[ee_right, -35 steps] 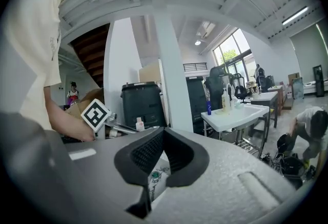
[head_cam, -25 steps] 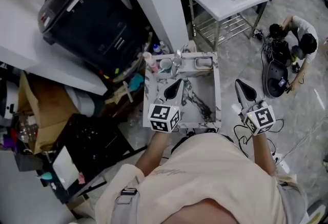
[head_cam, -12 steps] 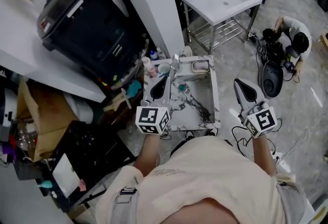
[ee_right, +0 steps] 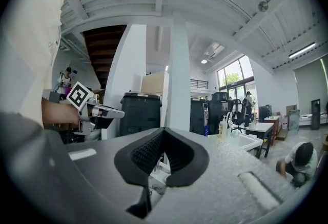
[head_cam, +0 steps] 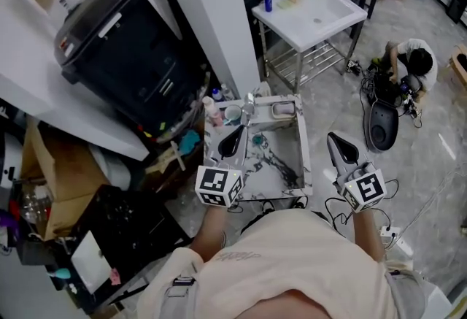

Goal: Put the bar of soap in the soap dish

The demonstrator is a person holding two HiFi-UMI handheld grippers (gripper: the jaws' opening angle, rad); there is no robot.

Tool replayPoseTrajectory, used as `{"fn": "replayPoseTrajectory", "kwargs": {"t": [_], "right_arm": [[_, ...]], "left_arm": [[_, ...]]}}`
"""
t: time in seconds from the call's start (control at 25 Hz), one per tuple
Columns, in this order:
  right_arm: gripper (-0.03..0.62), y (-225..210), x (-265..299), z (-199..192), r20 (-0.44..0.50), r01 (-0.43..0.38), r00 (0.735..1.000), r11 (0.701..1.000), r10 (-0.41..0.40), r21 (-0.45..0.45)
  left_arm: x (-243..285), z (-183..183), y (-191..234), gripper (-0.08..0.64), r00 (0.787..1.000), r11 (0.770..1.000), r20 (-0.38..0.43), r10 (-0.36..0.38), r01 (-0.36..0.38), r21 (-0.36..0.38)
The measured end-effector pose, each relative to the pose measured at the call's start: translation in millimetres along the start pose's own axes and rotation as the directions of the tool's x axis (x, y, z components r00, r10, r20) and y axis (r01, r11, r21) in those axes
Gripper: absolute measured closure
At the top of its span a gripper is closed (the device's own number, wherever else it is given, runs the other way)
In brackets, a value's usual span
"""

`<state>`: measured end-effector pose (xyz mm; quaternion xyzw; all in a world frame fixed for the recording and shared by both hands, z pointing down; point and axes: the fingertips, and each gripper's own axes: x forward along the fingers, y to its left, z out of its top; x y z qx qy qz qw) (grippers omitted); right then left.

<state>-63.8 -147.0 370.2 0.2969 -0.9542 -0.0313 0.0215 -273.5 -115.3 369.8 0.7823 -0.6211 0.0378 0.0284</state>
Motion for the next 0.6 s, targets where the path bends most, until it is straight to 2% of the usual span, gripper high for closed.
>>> {"fn": "replayPoseTrajectory", "kwargs": {"t": [0.36,0.6], "right_arm": [[0.592,1.2,-5.3,-5.8,0.028,0.061,0.998,0.998,-0.062,0.027],[0.592,-14.5,-17.6,-4.3,0.040,0.117,0.992,0.992,-0.118,0.040]], "left_arm": [[-5.5,-4.4,6.5,0.548,1.000,1.000,-0.003,-0.011,0.011,0.003],[-1.8,-1.5,7.6,0.548,1.000,1.000,0.014,-0.005,0.005,-0.004]]}}
